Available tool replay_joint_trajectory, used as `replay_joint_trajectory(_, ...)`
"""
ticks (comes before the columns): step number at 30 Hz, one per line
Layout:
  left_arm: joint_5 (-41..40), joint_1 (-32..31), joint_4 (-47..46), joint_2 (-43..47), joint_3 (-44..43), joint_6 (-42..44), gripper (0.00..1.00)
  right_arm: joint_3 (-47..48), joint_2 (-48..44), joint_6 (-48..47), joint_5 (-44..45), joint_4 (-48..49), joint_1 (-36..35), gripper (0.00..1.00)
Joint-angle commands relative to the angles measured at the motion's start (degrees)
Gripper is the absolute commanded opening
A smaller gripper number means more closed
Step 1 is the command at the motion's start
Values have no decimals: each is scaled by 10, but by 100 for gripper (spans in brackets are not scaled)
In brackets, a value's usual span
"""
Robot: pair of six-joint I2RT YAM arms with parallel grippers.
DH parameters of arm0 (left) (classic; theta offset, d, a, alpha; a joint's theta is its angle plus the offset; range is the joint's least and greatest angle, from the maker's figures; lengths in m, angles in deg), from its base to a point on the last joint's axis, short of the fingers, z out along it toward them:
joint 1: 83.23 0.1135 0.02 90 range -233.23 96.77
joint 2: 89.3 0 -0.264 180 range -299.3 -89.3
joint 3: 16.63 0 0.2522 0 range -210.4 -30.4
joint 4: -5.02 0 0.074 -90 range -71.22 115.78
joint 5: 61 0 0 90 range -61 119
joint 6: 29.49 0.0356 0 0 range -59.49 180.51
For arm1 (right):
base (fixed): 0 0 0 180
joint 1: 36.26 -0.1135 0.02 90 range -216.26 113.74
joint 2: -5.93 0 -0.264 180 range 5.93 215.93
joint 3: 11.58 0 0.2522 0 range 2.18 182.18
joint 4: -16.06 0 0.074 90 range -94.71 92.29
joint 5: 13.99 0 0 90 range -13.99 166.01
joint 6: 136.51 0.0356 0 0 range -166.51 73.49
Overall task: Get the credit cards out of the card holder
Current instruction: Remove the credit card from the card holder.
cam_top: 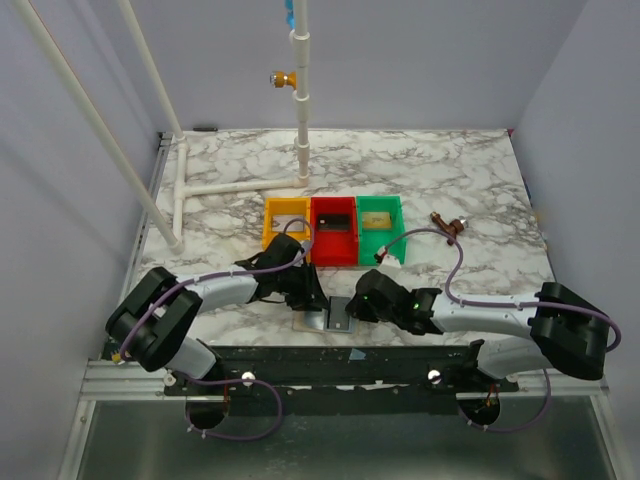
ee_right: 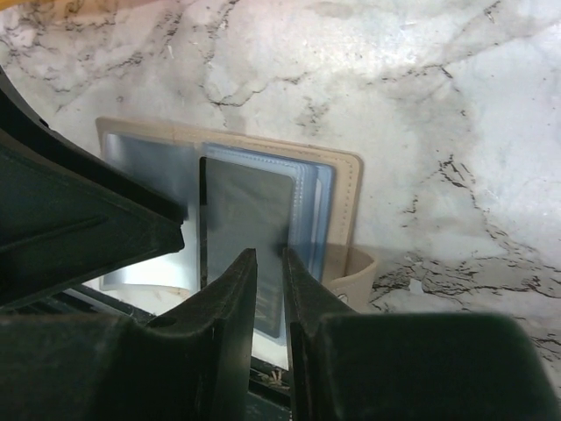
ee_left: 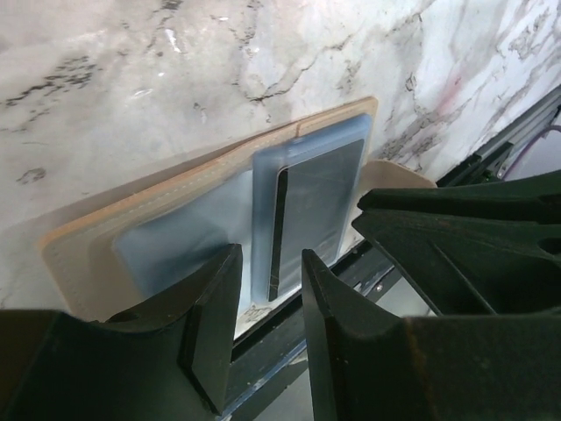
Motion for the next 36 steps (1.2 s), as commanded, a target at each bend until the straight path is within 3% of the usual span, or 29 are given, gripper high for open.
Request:
replay_joint_trajectory(1,41,-6,-52,-17,-8,4,35,-14,2,8,24,-22,-3,21)
replay_joint_trajectory(9,61,-11,-87,-28,3,-3,36,-8,32,11,17,-19,-3,16)
replay_joint_trajectory(36,26,-12,-74,-31,23,12,38,-11,47,16,8,-18,-2,11)
